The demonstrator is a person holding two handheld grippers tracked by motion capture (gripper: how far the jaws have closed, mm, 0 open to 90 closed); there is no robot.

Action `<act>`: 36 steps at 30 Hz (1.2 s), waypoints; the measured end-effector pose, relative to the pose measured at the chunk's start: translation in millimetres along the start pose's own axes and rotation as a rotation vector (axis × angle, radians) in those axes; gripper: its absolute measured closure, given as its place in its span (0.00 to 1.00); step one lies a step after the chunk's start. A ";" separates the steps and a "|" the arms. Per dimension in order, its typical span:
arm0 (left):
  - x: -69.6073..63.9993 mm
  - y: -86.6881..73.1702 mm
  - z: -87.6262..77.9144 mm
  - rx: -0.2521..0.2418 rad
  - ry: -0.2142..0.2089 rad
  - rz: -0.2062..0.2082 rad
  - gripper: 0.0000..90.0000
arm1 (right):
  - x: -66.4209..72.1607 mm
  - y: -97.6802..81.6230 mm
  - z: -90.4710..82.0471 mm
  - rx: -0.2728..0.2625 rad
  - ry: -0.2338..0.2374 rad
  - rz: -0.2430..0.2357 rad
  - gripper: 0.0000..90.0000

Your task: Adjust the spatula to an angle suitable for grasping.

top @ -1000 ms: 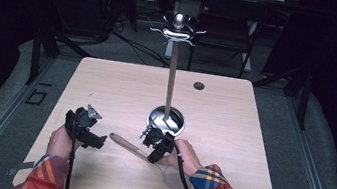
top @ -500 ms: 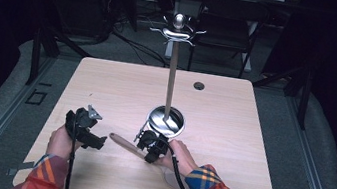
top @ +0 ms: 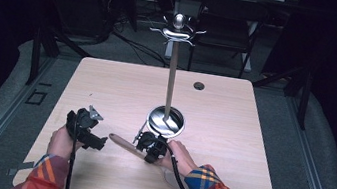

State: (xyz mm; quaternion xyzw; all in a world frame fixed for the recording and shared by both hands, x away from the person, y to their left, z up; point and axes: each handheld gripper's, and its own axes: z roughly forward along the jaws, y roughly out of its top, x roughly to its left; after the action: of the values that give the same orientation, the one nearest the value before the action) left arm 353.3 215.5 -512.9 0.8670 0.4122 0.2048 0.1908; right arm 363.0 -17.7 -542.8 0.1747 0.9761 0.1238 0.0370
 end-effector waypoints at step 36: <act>11.3 -5.9 -6.9 -0.029 0.031 -0.065 0.00 | -22.0 -29.7 -35.8 -0.061 -0.023 0.097 0.87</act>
State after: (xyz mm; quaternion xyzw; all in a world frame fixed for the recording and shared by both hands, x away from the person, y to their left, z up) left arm 352.6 229.0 -507.8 0.8471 0.4399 0.2179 0.2035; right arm 369.7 -60.5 -515.2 0.2222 0.9617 0.1531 0.0475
